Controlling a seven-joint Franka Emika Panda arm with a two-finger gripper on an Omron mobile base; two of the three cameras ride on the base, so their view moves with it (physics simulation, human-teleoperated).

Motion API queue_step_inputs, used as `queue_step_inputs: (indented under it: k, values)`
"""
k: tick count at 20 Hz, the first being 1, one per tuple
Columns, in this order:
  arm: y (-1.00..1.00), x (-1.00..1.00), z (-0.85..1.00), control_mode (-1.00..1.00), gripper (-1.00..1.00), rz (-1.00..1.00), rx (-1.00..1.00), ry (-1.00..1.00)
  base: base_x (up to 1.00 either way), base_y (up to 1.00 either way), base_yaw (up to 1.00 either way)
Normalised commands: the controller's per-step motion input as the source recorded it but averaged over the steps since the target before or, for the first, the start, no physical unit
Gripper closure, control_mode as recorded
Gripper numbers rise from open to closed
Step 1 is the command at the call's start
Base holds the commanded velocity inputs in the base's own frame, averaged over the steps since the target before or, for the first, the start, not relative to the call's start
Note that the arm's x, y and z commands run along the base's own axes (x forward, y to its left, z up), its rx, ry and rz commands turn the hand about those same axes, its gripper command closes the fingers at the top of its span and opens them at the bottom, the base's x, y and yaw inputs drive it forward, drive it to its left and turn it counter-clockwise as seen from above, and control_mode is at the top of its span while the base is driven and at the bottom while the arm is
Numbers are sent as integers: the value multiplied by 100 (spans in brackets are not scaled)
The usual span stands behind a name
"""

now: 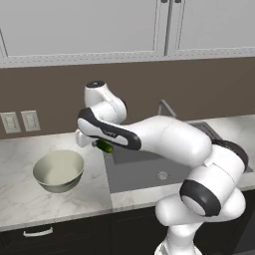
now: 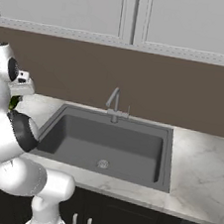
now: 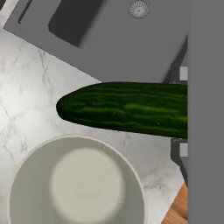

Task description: Pick the cucumber from the sink and place it in the bowl. Then pick the bowl and place it in the microwave. Then close the microwave door and press the start button.

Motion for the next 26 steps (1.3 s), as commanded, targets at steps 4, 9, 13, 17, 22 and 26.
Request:
queue_step_inputs:
  k: [4, 9, 13, 17, 22, 26]
  values:
    - [90, -41, -7, -100, 100, 50, -2, 3, 0, 0, 0]
    - [80, -2, -48, -100, 100, 39, -5, 0, 0, 0, 0]
    - [62, 21, -54, -100, 100, 17, -5, 3, 0, 0, 0]
    - [38, 42, -33, -100, 100, 3, -5, 0, 0, 0, 0]
    - [22, 52, -31, -100, 100, 0, -4, 0, 0, 0, 0]
    - [37, 44, -24, -100, 100, 0, -7, 0, 0, 0, 0]
